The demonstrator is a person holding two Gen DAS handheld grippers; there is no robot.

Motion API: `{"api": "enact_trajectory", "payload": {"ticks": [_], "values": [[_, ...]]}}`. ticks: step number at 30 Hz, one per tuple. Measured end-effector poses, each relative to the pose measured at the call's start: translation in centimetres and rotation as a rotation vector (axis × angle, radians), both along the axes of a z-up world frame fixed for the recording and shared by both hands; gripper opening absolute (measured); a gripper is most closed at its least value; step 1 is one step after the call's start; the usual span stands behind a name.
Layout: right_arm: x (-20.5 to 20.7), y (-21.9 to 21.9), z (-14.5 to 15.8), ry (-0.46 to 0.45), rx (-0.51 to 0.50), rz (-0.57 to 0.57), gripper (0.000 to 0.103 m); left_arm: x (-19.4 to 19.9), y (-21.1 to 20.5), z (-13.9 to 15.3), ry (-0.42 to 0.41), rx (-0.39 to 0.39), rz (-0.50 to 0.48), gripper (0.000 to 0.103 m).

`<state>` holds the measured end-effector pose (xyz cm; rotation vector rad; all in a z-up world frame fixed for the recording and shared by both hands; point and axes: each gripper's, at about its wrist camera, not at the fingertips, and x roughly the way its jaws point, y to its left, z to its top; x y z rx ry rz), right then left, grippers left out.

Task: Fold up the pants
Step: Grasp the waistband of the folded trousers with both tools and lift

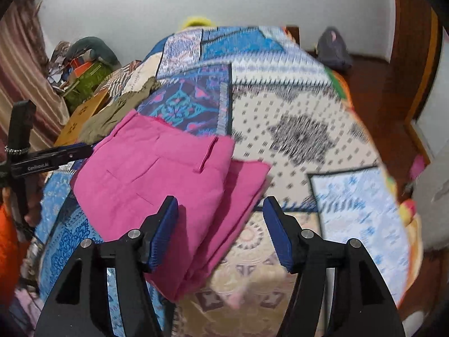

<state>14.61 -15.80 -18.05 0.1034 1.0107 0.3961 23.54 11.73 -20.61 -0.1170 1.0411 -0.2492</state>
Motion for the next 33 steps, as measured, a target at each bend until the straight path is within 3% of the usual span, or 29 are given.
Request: {"api": "enact_trajectory", "payload": {"ticks": [5,16,19,21,23,24,27,33], "values": [[0.7,-0.1,-1.5,0.016,0.001,-0.038,0.072,1.4,-0.3,-1.4,0.030,-0.024,0.005,0.068],[2.9,-0.4,-3.3,0.102,0.118,-0.016,0.072,4.3,-0.2,-2.6,0.106,-0.111,-0.007,0.069],[2.9,-0.4,-3.2,0.096,0.121,0.011,0.066,5.0,-0.7,-2.8,0.112,-0.101,-0.019,0.069],[3.1,-0.3,-3.1,0.096,0.131,0.029,0.058,5.2,-1.0,-2.9,0.107,-0.126,-0.035,0.048],[3.2,-0.1,-3.0,0.088,0.131,0.028,0.052,5.2,-1.5,-2.9,0.112,-0.129,-0.034,0.038],[3.2,0.1,-3.0,0.084,0.132,0.030,0.049,5.2,-1.8,-2.8,0.111,-0.128,-0.038,0.028],[3.3,0.6,-2.7,0.059,0.112,0.037,0.040,5.1,-2.9,-2.5,0.101,-0.088,-0.037,0.022],[3.6,1.0,-1.3,0.014,0.059,0.050,0.021,3.1,-5.2,-0.3,-0.030,0.111,-0.088,0.010]]}}
